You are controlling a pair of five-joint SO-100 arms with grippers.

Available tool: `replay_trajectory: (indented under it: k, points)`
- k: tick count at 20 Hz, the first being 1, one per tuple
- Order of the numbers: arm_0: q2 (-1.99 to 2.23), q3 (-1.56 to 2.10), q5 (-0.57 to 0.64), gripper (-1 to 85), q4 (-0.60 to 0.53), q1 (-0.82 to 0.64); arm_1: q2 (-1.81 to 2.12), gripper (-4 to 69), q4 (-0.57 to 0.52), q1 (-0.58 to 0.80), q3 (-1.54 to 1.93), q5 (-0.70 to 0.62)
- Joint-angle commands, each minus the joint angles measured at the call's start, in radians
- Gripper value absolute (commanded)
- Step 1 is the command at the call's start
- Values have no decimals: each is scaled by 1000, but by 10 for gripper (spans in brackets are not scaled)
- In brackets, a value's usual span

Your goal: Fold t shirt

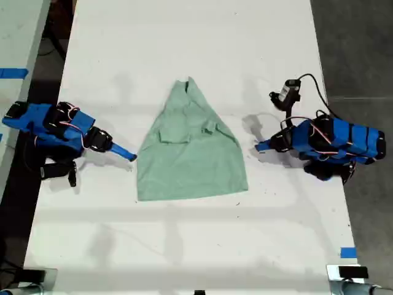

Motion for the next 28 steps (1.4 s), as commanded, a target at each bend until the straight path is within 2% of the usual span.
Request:
replay_trajectory:
  k: [1,5,10,11,12,13,14,17,20,25,26,28]
  points:
    - [8,41,6,208,-17,-12,11,141,11,-132,54,762]
    - [8,41,6,208,-17,-12,9,124,12,-195,54,736]
    - [8,41,6,208,-17,-12,11,127,8,-202,32,701]
    - [8,41,6,208,-17,-12,9,83,12,-222,-20,678]
    - [8,41,6,208,-17,-12,-8,83,38,-224,-86,678]
    - [8,41,6,208,-17,-12,-83,100,43,-218,-163,670]
    - [8,41,6,208,-17,-12,-241,150,49,-222,-262,686]
    - [8,41,6,208,-17,-12,-888,230,49,-290,-609,749]
    - [8,41,6,208,-17,-12,-1316,252,69,-353,-871,842]
    - [8,41,6,208,-17,-14,-1769,262,20,-382,-1180,810]
    - [8,41,6,208,-17,-14,-1819,247,17,-383,-1210,804]
    - [8,41,6,208,-17,-14,-1881,82,-8,-379,-1223,802]
